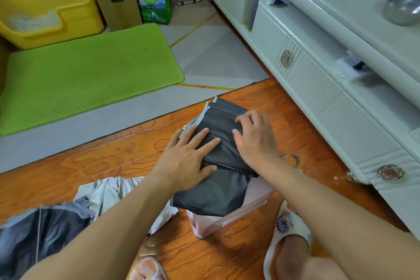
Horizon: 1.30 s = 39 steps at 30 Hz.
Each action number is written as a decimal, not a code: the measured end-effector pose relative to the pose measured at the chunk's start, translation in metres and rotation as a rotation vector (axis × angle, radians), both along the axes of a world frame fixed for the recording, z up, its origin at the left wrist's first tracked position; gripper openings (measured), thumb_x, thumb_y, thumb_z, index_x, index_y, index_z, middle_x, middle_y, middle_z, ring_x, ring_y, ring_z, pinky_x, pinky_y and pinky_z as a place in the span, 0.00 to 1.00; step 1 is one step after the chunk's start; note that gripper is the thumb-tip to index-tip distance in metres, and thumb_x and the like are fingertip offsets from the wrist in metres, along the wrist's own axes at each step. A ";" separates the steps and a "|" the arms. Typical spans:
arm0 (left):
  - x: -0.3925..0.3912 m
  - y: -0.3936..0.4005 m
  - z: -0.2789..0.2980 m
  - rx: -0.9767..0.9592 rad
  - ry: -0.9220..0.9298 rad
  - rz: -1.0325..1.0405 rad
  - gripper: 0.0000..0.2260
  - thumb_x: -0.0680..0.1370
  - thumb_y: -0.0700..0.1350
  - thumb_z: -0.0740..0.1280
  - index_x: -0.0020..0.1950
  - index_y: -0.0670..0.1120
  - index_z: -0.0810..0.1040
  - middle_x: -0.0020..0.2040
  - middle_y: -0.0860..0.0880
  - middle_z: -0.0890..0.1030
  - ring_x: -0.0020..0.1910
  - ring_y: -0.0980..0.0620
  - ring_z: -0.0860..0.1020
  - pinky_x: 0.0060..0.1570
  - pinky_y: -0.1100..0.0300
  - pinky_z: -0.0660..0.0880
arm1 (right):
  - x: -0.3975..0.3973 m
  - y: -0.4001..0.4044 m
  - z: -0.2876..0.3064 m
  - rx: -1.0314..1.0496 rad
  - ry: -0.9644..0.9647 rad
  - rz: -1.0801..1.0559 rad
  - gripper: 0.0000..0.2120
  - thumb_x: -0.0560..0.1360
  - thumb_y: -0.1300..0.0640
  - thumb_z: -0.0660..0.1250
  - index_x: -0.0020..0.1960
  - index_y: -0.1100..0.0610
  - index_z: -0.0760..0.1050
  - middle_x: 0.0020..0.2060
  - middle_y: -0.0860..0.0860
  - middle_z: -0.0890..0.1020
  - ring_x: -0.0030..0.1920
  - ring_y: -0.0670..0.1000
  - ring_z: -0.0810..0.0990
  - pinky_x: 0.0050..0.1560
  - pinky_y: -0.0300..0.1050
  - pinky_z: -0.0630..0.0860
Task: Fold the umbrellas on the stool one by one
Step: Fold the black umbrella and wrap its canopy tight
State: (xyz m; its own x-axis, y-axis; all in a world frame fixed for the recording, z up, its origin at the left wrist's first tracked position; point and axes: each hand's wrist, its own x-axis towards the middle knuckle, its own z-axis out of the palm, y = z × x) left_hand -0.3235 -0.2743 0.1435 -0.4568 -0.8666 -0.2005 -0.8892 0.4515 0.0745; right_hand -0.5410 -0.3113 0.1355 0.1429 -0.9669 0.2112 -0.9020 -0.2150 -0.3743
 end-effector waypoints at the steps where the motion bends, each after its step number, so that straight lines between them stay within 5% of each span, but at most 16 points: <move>1: -0.001 -0.004 0.002 0.007 -0.012 0.000 0.33 0.79 0.71 0.50 0.81 0.64 0.45 0.84 0.53 0.49 0.82 0.45 0.44 0.80 0.42 0.44 | 0.003 0.004 0.000 -0.026 0.056 0.124 0.16 0.80 0.50 0.64 0.64 0.56 0.76 0.61 0.53 0.77 0.62 0.56 0.74 0.62 0.53 0.73; 4: -0.004 -0.009 0.006 0.065 -0.036 0.005 0.35 0.79 0.70 0.55 0.81 0.64 0.45 0.84 0.52 0.48 0.82 0.45 0.44 0.79 0.40 0.47 | 0.006 0.013 -0.004 0.367 0.234 0.217 0.29 0.83 0.38 0.47 0.80 0.49 0.61 0.80 0.49 0.61 0.80 0.53 0.56 0.78 0.58 0.56; 6: -0.001 -0.006 0.007 0.116 0.006 0.112 0.38 0.78 0.69 0.59 0.82 0.63 0.42 0.84 0.49 0.45 0.82 0.42 0.42 0.79 0.39 0.48 | 0.001 0.011 -0.009 0.561 0.245 0.167 0.33 0.82 0.33 0.42 0.83 0.47 0.51 0.82 0.46 0.51 0.82 0.50 0.46 0.80 0.59 0.49; 9: 0.010 0.006 0.021 0.290 0.377 0.562 0.47 0.75 0.63 0.70 0.82 0.58 0.41 0.83 0.42 0.49 0.81 0.38 0.49 0.77 0.41 0.56 | -0.002 0.009 -0.009 0.609 0.236 0.186 0.34 0.81 0.32 0.40 0.83 0.46 0.48 0.83 0.45 0.48 0.82 0.48 0.43 0.80 0.59 0.46; 12: 0.029 0.030 0.032 0.560 0.764 1.033 0.36 0.78 0.51 0.71 0.81 0.48 0.55 0.72 0.40 0.71 0.70 0.38 0.72 0.58 0.48 0.76 | 0.000 0.012 -0.008 0.599 0.225 0.172 0.34 0.81 0.32 0.41 0.83 0.47 0.48 0.83 0.45 0.48 0.82 0.48 0.43 0.80 0.59 0.45; 14: 0.037 0.052 0.028 0.741 0.781 1.141 0.23 0.79 0.49 0.69 0.72 0.45 0.68 0.59 0.44 0.79 0.59 0.43 0.78 0.55 0.49 0.77 | 0.001 0.013 -0.009 0.595 0.224 0.164 0.34 0.82 0.32 0.41 0.83 0.47 0.49 0.83 0.45 0.48 0.82 0.48 0.44 0.80 0.59 0.45; 19: 0.031 0.094 0.008 0.716 0.755 0.962 0.06 0.79 0.47 0.71 0.54 0.49 0.84 0.48 0.52 0.86 0.51 0.51 0.82 0.54 0.56 0.77 | 0.000 0.014 -0.007 0.598 0.217 0.173 0.34 0.82 0.32 0.41 0.83 0.47 0.49 0.83 0.46 0.49 0.82 0.49 0.44 0.80 0.59 0.46; 22: 0.033 0.097 0.016 0.693 0.739 0.916 0.09 0.79 0.51 0.70 0.54 0.48 0.85 0.49 0.49 0.87 0.51 0.48 0.83 0.59 0.49 0.78 | 0.000 0.014 0.001 0.579 0.223 0.192 0.34 0.82 0.32 0.43 0.83 0.48 0.48 0.83 0.48 0.48 0.82 0.50 0.45 0.80 0.59 0.47; 27: 0.027 0.095 0.063 0.458 0.681 0.717 0.16 0.83 0.53 0.64 0.50 0.42 0.83 0.42 0.42 0.83 0.39 0.45 0.80 0.39 0.57 0.72 | -0.011 0.039 0.043 0.367 0.181 0.252 0.32 0.83 0.40 0.55 0.83 0.49 0.53 0.82 0.51 0.51 0.82 0.55 0.46 0.81 0.55 0.48; 30: 0.025 0.093 0.085 0.315 0.728 0.666 0.18 0.83 0.51 0.65 0.39 0.40 0.78 0.30 0.49 0.72 0.27 0.57 0.68 0.28 0.65 0.63 | -0.022 0.070 0.075 0.380 0.129 0.205 0.27 0.81 0.52 0.64 0.79 0.50 0.63 0.77 0.51 0.64 0.76 0.53 0.62 0.77 0.52 0.61; 33: 0.020 0.089 0.101 0.272 0.840 0.644 0.19 0.82 0.50 0.66 0.34 0.43 0.74 0.25 0.54 0.66 0.23 0.58 0.65 0.24 0.69 0.62 | -0.028 0.108 0.089 0.592 -0.075 0.023 0.16 0.78 0.59 0.68 0.65 0.51 0.74 0.59 0.48 0.77 0.57 0.48 0.77 0.57 0.41 0.76; 36: 0.018 0.086 0.104 0.290 0.973 0.699 0.17 0.82 0.52 0.66 0.42 0.41 0.82 0.35 0.39 0.78 0.32 0.57 0.71 0.32 0.64 0.64 | -0.026 0.140 0.072 0.789 -0.272 -0.142 0.13 0.75 0.57 0.74 0.57 0.52 0.76 0.51 0.47 0.80 0.53 0.48 0.80 0.54 0.42 0.77; 39: 0.019 0.084 0.102 0.329 1.122 0.764 0.15 0.80 0.57 0.66 0.47 0.48 0.86 0.52 0.34 0.81 0.45 0.52 0.75 0.45 0.56 0.69 | -0.014 0.149 0.054 0.761 -0.416 -0.210 0.19 0.75 0.55 0.75 0.64 0.54 0.76 0.55 0.48 0.79 0.55 0.47 0.78 0.53 0.40 0.74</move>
